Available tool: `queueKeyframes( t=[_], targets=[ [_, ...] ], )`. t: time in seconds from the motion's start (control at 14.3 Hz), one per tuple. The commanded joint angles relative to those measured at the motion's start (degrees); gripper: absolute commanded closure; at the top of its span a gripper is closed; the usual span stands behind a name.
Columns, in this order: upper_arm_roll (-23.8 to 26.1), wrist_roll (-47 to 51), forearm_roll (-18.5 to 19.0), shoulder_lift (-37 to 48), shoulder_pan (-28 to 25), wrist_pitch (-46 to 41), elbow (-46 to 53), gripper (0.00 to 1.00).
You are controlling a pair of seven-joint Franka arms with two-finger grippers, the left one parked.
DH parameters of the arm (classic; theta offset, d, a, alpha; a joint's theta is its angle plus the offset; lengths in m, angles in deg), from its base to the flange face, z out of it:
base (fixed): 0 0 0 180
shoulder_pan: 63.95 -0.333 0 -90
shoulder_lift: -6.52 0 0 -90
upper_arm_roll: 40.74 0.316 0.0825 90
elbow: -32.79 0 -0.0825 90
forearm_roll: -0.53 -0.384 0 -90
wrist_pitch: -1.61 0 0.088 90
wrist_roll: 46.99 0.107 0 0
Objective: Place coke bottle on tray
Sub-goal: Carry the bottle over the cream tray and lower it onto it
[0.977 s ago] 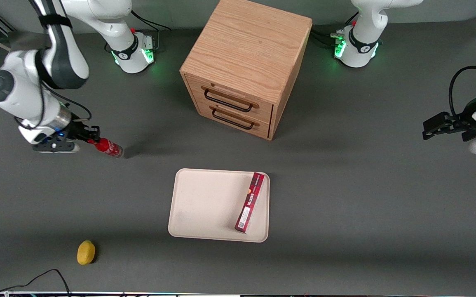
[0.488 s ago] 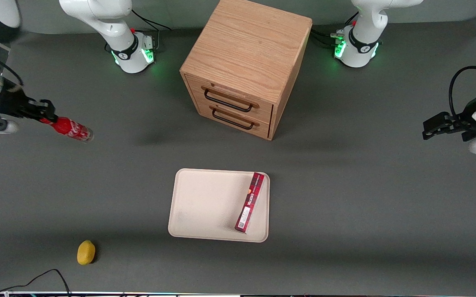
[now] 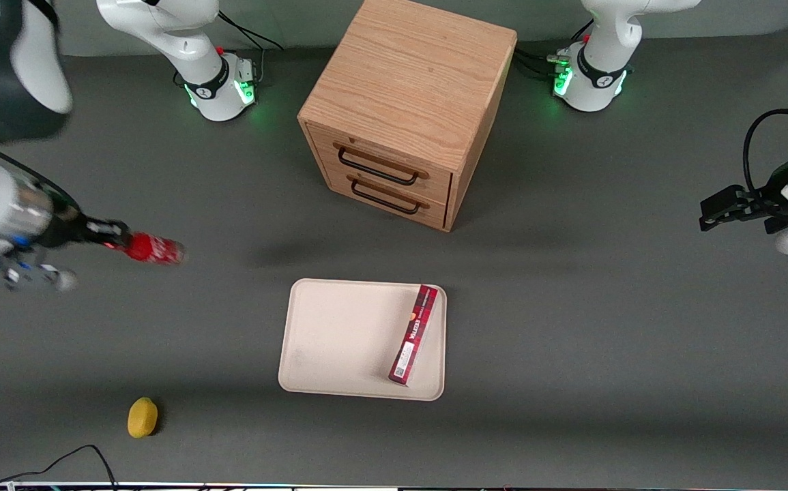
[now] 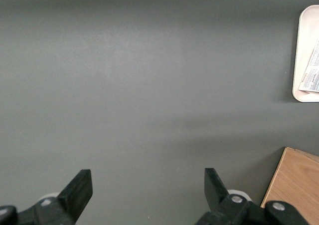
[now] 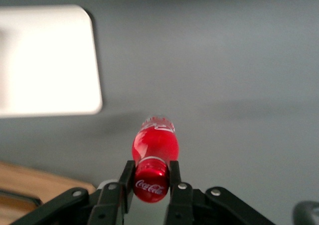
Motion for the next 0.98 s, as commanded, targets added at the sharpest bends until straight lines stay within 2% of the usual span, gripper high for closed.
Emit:
queueKeyframes(
  t=[0.0, 0.14, 0.35, 0.49, 0.56, 0.91],
  targets=[
    [-0.73, 8.06, 0.81, -12.95, -4.74, -0.17, 15.83, 1.0],
    [-0.65, 9.82, 0.81, -15.94, -5.46, 6.85, 15.75, 1.0],
    [-1.35, 12.72, 0.98, -21.39, -9.23, 15.04, 15.75, 1.0],
    [-5.11, 13.26, 0.99, -23.77, -13.17, 19.51, 15.75, 1.0],
    [-6.78, 13.26, 0.99, -24.56, -14.93, 20.93, 15.57, 1.0],
    [-7.15, 13.96, 0.99, -26.94, -16.62, 24.01, 15.4, 1.0]
  ],
)
